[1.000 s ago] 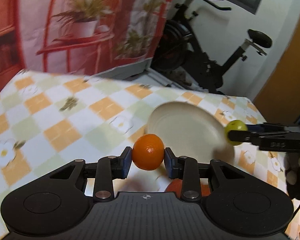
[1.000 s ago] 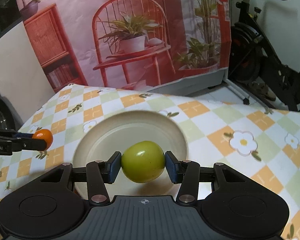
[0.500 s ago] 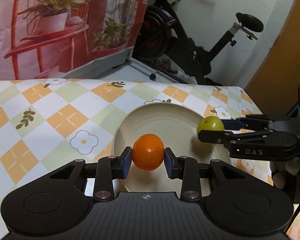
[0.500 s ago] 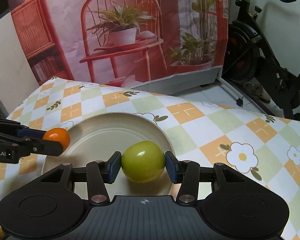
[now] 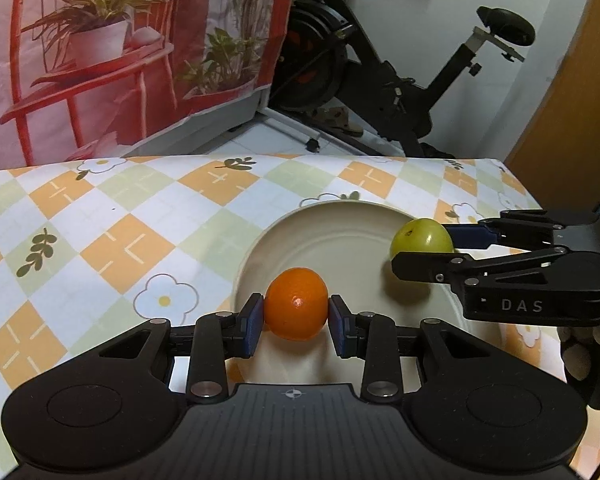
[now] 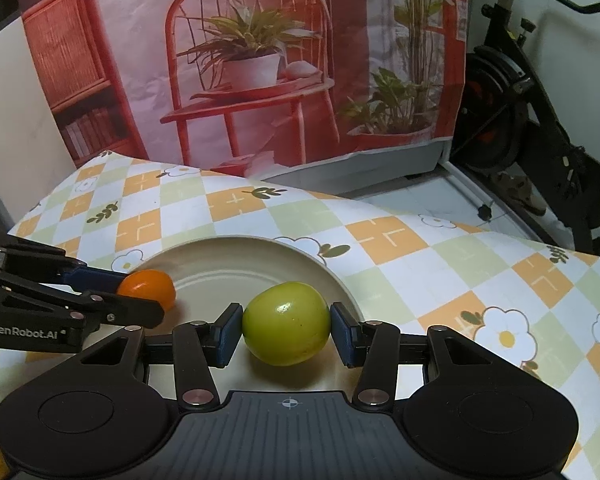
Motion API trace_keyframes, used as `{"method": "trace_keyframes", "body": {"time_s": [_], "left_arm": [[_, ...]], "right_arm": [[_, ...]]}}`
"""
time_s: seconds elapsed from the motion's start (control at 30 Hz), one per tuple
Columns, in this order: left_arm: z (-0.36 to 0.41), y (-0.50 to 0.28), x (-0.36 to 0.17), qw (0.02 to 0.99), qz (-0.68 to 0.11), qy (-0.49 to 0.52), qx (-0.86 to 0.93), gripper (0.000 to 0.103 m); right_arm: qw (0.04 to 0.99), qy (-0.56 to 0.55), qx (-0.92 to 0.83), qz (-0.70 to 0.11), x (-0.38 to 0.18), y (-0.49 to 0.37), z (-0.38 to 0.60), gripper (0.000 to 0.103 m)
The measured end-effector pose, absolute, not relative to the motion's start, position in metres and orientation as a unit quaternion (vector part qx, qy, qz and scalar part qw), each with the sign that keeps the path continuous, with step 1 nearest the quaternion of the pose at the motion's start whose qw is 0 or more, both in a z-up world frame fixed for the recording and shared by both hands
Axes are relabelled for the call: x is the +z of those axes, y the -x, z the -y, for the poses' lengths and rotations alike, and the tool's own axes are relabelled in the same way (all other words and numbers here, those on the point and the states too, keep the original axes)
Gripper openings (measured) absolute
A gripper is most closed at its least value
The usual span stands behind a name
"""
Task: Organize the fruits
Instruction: 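Lower the green apple onto the plate and open the right tool while the left tool drops the tangerine there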
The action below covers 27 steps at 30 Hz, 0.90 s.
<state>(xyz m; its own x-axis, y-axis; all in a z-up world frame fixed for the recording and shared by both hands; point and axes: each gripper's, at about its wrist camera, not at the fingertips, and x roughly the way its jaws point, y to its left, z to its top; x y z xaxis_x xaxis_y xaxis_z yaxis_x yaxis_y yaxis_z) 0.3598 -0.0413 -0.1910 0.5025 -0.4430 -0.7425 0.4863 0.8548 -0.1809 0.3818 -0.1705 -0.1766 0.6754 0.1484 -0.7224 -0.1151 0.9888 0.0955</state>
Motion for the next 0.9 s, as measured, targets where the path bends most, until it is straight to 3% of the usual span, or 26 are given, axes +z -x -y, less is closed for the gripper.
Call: {"method": "trace_keyframes", "body": {"time_s": [0.3,0.43,0.6,0.8,0.9], "left_arm": [[0.045,-0.358,-0.193,0.875,-0.413,-0.028,-0.252,0.037],[0.043,-0.351,-0.184,0.878,-0.4,-0.028,-0.261,0.047],[0.033,-0.338,-0.165,0.895,-0.386,-0.026,-0.224,0.05],[0.009,-0.3,-0.139,0.919,-0.356,-0.002,-0.169,0.053],[0.001,-0.278,-0.128,0.929,-0.342,-0.007,-0.141,0.055]], "right_arm": [[0.916,-0.014,0.055,-0.398,-0.179,-0.387,0.166,0.045],[0.924,-0.009,0.054,-0.378,-0.167,-0.379,0.165,0.046],[0.931,-0.018,0.053,-0.361,-0.149,-0.359,0.167,0.047],[0.937,-0.065,0.034,-0.341,-0.134,-0.316,0.177,0.057],[0.939,-0.086,0.021,-0.333,-0.131,-0.295,0.183,0.057]]}}
